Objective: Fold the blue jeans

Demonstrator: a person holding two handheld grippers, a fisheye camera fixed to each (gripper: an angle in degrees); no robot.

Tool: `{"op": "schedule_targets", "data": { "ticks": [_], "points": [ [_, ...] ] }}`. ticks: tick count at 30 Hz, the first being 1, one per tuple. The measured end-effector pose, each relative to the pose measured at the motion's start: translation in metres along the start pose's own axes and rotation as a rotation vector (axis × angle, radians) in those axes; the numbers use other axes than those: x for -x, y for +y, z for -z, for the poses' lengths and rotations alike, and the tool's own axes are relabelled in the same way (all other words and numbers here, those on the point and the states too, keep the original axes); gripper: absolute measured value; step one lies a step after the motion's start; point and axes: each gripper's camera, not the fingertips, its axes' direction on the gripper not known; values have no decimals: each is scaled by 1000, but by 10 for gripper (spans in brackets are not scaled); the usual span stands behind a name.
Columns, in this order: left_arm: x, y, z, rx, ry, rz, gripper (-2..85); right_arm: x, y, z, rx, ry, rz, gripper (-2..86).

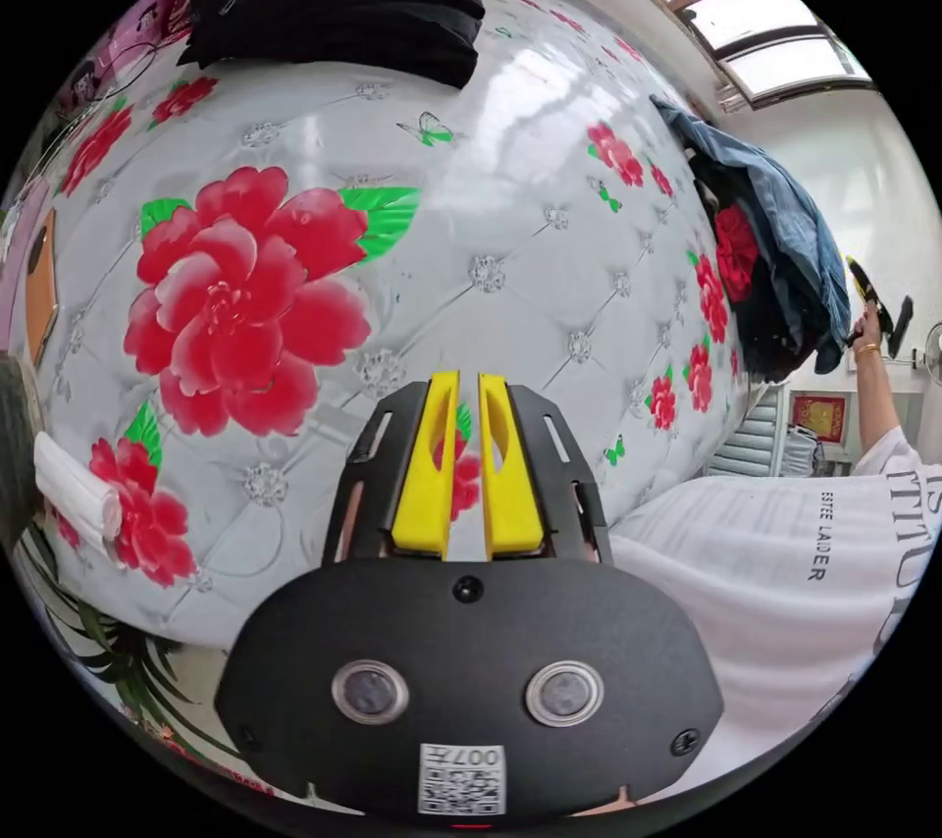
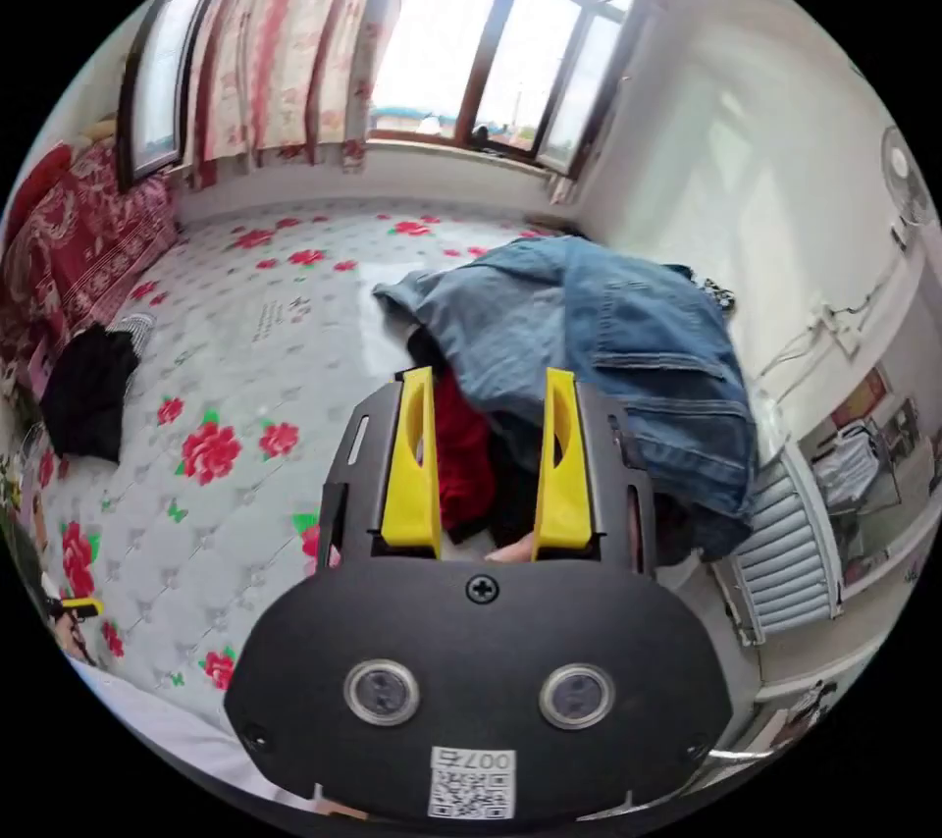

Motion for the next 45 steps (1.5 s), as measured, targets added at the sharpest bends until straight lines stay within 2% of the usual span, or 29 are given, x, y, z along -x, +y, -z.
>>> {"op": "schedule_targets", "data": {
  "ticks": [2, 3, 4, 5, 9, 14, 17, 23, 25, 28, 30, 33, 35, 38, 41, 43, 45],
  "points": [
    [1, 8, 10, -2, -10, 15, 37, -43, -7, -15, 65, 67, -48, 111],
    [1, 9, 12, -4, -11, 20, 36, -68, -3, -41, 190, 86, -94, 103],
    [0, 12, 15, -11, -14, 26, 35, -93, 11, -82, 404, 34, -167, 92],
    [-3, 15, 19, -20, -18, 28, 33, -102, 21, -98, 463, -5, -201, 85],
    [-18, 26, 27, -38, -24, 17, 28, -132, 66, -85, 325, -231, -366, 33],
    [-36, 50, 33, -34, -36, -40, 24, -127, 94, -14, 40, -537, -257, 8],
    [-41, 61, 40, -44, -39, -72, 29, -123, 106, 36, -66, -816, -189, 2],
    [-58, 73, 61, -123, 34, -156, 46, 27, 164, 101, 80, -1224, 295, 1],
    [-63, 78, 68, -151, 61, -182, 50, 103, 205, 118, 165, -1409, 402, 2],
    [-61, 88, 80, -193, 74, -182, 55, 204, 259, 140, 340, -1555, 602, 4],
    [-51, 95, 85, -208, 75, -151, 57, 253, 291, 157, 439, -1595, 728, 8],
    [-23, 108, 95, -226, 76, -64, 49, 292, 317, 180, 492, -1528, 941, 17],
    [0, 123, 105, -243, 17, 16, 37, 291, 314, 175, 479, -1486, 949, 29],
    [25, 142, 115, -243, -19, 61, 49, 274, 297, 138, 507, -1355, 816, 51],
    [43, 158, 127, -276, 17, 106, 62, 239, 282, 85, 555, -1221, 585, 72],
    [45, 162, 134, -291, 36, 89, 70, 210, 277, 50, 581, -1115, 423, 85],
    [40, 160, 137, -292, 43, 43, 78, 200, 277, 35, 603, -1084, 358, 91]
  ]
}}
